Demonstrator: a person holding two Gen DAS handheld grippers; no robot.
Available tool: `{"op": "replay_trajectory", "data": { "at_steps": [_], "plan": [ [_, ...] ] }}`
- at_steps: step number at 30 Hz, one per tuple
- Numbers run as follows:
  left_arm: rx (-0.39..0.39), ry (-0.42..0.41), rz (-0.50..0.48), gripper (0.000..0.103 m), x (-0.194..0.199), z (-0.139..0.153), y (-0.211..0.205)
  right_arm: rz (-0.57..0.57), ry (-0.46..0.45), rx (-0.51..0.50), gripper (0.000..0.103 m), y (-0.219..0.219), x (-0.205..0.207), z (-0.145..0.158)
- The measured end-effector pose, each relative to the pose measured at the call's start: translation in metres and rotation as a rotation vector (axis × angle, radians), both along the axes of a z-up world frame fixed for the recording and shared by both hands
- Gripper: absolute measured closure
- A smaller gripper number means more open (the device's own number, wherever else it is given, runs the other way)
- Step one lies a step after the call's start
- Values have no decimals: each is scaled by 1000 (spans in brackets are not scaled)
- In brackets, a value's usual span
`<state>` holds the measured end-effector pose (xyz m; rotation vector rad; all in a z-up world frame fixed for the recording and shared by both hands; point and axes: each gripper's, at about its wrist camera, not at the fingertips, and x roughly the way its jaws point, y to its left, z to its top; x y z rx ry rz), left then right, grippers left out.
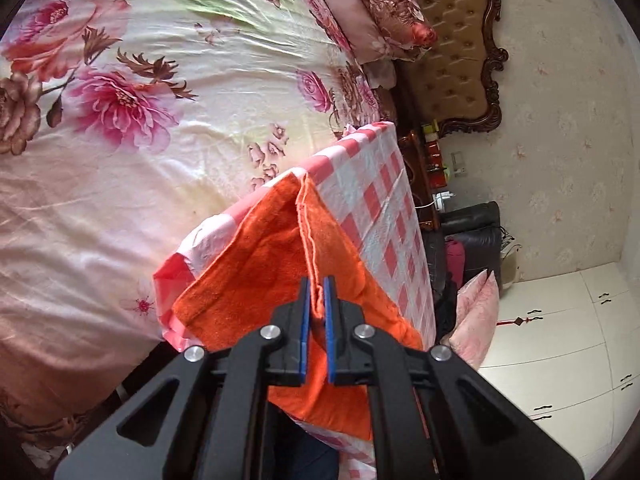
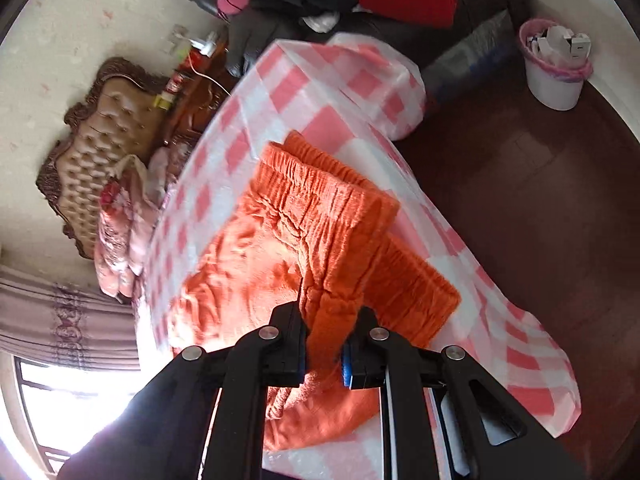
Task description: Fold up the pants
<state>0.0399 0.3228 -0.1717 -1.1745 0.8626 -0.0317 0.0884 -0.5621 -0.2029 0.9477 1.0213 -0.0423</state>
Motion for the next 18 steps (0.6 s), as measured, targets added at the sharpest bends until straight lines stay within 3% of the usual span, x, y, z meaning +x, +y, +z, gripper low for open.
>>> {"op": "replay_trajectory", "data": {
  "at_steps": [4, 7, 11, 16, 18],
  "plan": [
    [-53, 57, 2, 97, -10, -25, 1, -26, 84, 6, 89, -2, -13, -18],
    [1, 79, -15, 97, -17, -28, -5, -14, 84, -50, 89, 4, -22, -14],
    [7, 91, -3, 97, -30, -38, -7, -37, 98, -40, 89, -1, -27, -21],
    [283, 50, -5, 97, -40, -4, -25, 49, 142, -238, 89, 22, -14, -13],
    [439, 23, -17, 97, -42, 10, -39, 82, 160, -337, 89, 34, -9, -7]
  ]
}}
